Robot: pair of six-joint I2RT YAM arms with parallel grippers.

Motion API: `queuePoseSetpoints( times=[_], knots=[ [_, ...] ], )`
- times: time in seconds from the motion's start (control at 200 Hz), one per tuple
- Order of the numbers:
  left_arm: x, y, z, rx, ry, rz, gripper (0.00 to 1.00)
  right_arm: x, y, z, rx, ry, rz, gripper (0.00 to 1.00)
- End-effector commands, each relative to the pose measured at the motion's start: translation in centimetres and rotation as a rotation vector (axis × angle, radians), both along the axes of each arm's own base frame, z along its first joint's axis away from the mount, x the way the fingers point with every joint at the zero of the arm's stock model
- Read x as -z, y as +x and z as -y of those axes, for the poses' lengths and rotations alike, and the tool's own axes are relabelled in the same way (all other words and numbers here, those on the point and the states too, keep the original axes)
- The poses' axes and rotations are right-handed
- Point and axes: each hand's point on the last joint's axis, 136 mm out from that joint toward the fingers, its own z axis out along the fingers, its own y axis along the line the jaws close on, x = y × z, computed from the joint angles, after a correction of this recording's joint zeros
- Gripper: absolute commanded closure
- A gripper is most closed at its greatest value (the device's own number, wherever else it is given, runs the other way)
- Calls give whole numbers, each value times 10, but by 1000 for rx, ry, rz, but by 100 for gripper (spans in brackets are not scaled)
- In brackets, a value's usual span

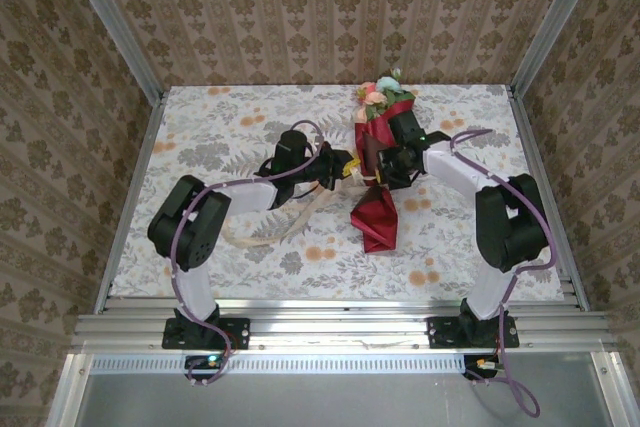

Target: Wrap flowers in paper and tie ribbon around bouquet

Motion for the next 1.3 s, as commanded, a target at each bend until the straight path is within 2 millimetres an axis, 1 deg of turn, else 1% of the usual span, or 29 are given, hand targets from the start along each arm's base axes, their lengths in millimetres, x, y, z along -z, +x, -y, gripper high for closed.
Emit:
queuePoseSetpoints(
  times=[0.0, 0.175, 0.28, 0.38, 0.46, 0.55, 0.645, 0.695, 0.76, 0.835, 0.865, 0.895, 0.97, 1.075, 1.13, 1.14, 1.22, 1.255, 1.265, 1.295],
  knots=[
    [-8, 9, 4, -22, -24, 18, 100, -9, 11, 4, 61, 54, 57, 100],
    [-1, 13, 2, -45, -17, 2, 100, -2, 21, 7, 149, 132, 110, 100],
    [2, 15, 2, -53, -23, -8, 100, -5, 32, 8, 183, 174, 165, 100],
    [6, 16, 2, -63, -31, -20, 100, -8, 38, 12, 216, 193, 203, 100],
    [9, 17, 2, -67, -33, -26, 100, -10, 39, 15, 228, 193, 218, 99],
    [8, 18, 3, -70, -34, -27, 100, -14, 41, 18, 238, 191, 243, 90],
    [11, 19, 2, -73, -32, -32, 100, -18, 39, 16, 188, 172, 252, 71],
    [11, 20, 1, -77, -33, -36, 100, -27, 37, 15, 121, 136, 269, 64],
    [13, 23, -3, -85, -33, -46, 100, -40, 26, 15, -8, 35, 277, 56],
    [17, 26, -7, -95, -31, -62, 100, -55, 4, 10, -167, -95, 279, 53],
    [18, 27, -8, -96, -32, -71, 100, -59, -5, 6, -230, -139, 290, 53],
    [20, 29, -10, -99, -33, -81, 100, -63, -14, -2, -298, -174, 307, 53],
    [22, 32, -11, -102, -44, -101, 100, -64, -39, -23, -471, -248, 334, 52],
    [27, 36, -16, -111, -55, -142, 100, -49, -75, -63, -696, -275, 358, 53],
    [30, 39, -20, -117, -60, -164, 100, -39, -93, -95, -832, -265, 387, 53],
    [30, 39, -20, -116, -60, -167, 100, -38, -94, -96, -840, -265, 387, 53],
    [35, 42, -25, -123, -63, -196, 100, -27, -111, -132, -982, -268, 387, 51],
    [37, 45, -28, -132, -64, -208, 100, -23, -114, -144, -1025, -274, 383, 51],
    [37, 42, -26, -112, -68, -215, 100, -21, -115, -148, -1035, -277, 380, 50],
    [38, 43, -27, -105, -72, -227, 100, -15, -117, -156, -1059, -287, 370, 49]
  ],
)
